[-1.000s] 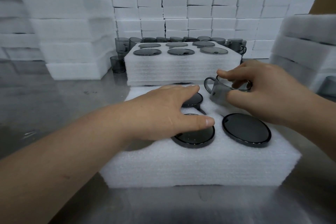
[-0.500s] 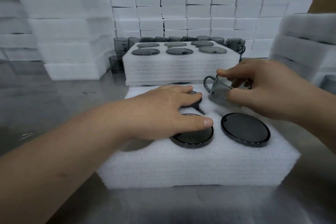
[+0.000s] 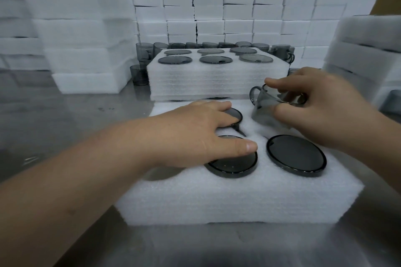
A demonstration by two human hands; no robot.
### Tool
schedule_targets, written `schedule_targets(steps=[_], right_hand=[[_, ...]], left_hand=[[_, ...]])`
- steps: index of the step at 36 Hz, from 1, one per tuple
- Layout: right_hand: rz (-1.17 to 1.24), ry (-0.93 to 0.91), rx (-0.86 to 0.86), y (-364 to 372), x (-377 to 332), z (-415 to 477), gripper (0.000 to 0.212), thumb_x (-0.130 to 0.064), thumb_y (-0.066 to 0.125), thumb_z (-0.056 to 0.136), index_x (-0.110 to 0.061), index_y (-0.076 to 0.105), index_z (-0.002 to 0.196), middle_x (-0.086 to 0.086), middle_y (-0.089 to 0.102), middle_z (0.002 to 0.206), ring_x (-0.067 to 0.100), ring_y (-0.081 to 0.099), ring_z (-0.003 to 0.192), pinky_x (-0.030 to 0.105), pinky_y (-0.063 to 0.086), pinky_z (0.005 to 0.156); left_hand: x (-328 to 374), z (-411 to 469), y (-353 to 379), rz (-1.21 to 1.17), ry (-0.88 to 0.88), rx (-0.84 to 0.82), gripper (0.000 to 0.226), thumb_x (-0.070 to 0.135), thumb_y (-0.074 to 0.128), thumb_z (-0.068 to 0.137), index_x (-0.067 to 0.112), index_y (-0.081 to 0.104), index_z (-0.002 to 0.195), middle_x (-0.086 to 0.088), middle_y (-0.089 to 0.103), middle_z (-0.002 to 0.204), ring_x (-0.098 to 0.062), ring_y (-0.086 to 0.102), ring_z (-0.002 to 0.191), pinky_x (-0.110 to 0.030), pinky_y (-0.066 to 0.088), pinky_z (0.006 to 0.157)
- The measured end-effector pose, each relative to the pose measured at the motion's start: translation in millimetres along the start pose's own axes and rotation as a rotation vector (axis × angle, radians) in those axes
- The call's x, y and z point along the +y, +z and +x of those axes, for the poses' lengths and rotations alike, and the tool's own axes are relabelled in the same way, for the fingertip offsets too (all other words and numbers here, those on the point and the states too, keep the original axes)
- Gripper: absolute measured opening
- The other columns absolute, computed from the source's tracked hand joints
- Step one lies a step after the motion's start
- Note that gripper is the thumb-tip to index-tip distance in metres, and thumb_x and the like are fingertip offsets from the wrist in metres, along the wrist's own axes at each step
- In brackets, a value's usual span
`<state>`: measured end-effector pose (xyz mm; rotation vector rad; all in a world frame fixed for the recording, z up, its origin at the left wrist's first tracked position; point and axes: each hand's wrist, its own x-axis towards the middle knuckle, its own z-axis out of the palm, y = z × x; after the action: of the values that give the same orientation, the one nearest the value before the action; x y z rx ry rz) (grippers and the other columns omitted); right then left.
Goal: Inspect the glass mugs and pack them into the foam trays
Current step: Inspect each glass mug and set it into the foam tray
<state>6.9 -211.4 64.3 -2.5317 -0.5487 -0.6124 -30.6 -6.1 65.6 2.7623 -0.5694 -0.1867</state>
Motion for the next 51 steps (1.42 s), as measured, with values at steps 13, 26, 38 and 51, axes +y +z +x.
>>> schedule_targets(steps=[13,26,38,51], right_hand=[[-0.006,-0.065,-0.118,-6.0,-0.1,4.4,0.057,-0.053,0.053,0.058,-0.044,0.06,0.114,-0.022,0.052,0.091,-0.009,0.052,0.084,0.018,0.038,0.07],[-0.057,-0.074,-0.224,-12.9,-4.0,6.6,0.061,-0.057,0.054,0.058,-0.044,0.058,0.118,-0.021,0.05,0.091,-0.009,0.053,0.086,0.01,0.036,0.068],[0.372,0.026,-0.23,-7.6,15.6,4.2,0.023,-0.053,0.041,0.085,-0.053,0.063,0.09,-0.036,0.061,0.085,-0.018,0.053,0.088,0.002,0.035,0.074],[0.166,0.028,-0.09,-2.9,12.5,-3.6,0.062,-0.066,0.059,0.063,-0.047,0.053,0.122,-0.03,0.056,0.094,-0.026,0.047,0.075,0.006,0.035,0.065]], left_hand=[[0.6,0.0,0.2,-0.01,-0.006,0.003,0.101,0.09,0.027,0.05,0.044,0.034,0.139,0.027,0.009,0.151,0.007,0.004,0.137,-0.025,0.007,0.113],[4.9,-2.2,-0.5,-0.007,-0.016,0.004,0.107,0.084,0.023,0.041,0.045,0.029,0.141,0.03,0.007,0.151,0.009,0.002,0.136,-0.02,0.005,0.108],[5.5,-2.0,-0.6,-0.003,-0.002,0.014,0.105,0.083,0.023,0.042,0.045,0.031,0.14,0.03,0.008,0.15,0.011,0.005,0.134,-0.016,0.005,0.104],[3.6,-2.6,0.1,-0.015,-0.01,0.014,0.107,0.085,0.022,0.041,0.046,0.03,0.14,0.031,0.005,0.15,0.01,0.002,0.136,-0.022,0.005,0.111]])
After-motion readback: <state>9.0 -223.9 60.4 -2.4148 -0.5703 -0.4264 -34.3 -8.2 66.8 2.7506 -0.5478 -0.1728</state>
